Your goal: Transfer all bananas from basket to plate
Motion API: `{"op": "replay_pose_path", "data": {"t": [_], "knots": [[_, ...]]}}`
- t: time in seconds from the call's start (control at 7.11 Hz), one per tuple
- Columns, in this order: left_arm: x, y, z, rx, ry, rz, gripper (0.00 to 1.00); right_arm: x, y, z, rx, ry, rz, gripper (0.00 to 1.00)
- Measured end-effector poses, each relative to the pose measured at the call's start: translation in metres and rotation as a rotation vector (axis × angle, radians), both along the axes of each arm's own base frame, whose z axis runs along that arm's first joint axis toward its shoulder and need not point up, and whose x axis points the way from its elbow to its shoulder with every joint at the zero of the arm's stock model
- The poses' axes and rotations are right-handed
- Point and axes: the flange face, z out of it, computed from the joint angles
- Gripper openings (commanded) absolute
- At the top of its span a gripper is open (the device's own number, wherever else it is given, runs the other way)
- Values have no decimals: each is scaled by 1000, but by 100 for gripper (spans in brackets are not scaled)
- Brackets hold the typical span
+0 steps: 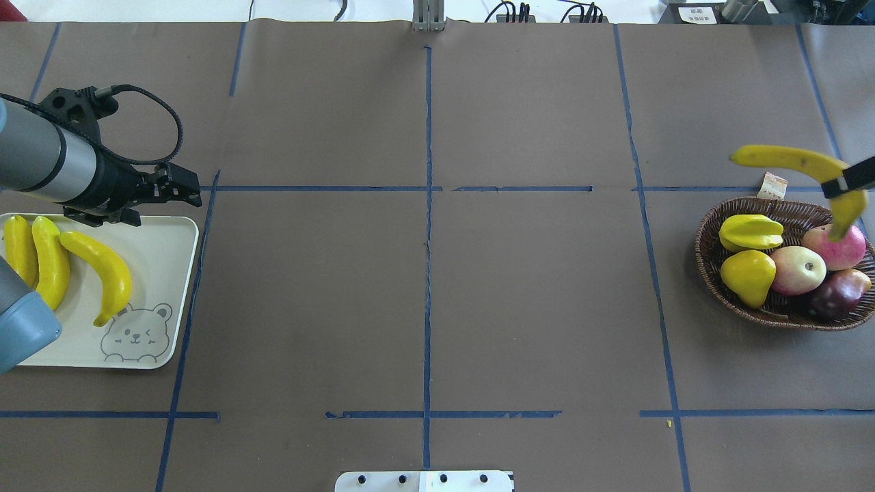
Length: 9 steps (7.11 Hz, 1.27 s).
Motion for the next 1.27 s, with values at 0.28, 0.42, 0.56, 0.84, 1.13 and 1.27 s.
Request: {"op": "replay_pose_path", "data": {"t": [0.28, 0.42, 0.56, 0.84, 1.13, 1.27], "knots": [[12, -6, -36, 19, 58, -17, 99, -102, -15, -102, -68, -82, 37, 1], [23, -4, -58, 4, 101, -32, 99, -166, -5, -150, -88, -104, 77, 1], [36, 0, -83, -15, 158, -48, 99, -227, 18, -188, -94, -124, 136, 1], [52, 5, -117, -52, 313, -95, 99, -310, 73, -230, -72, -174, 265, 1], [71, -2, -115, -98, 482, -138, 99, -351, 122, -246, -9, -236, 356, 1], [82, -6, -117, -116, 538, -143, 99, -359, 135, -250, 8, -250, 371, 1]]}}
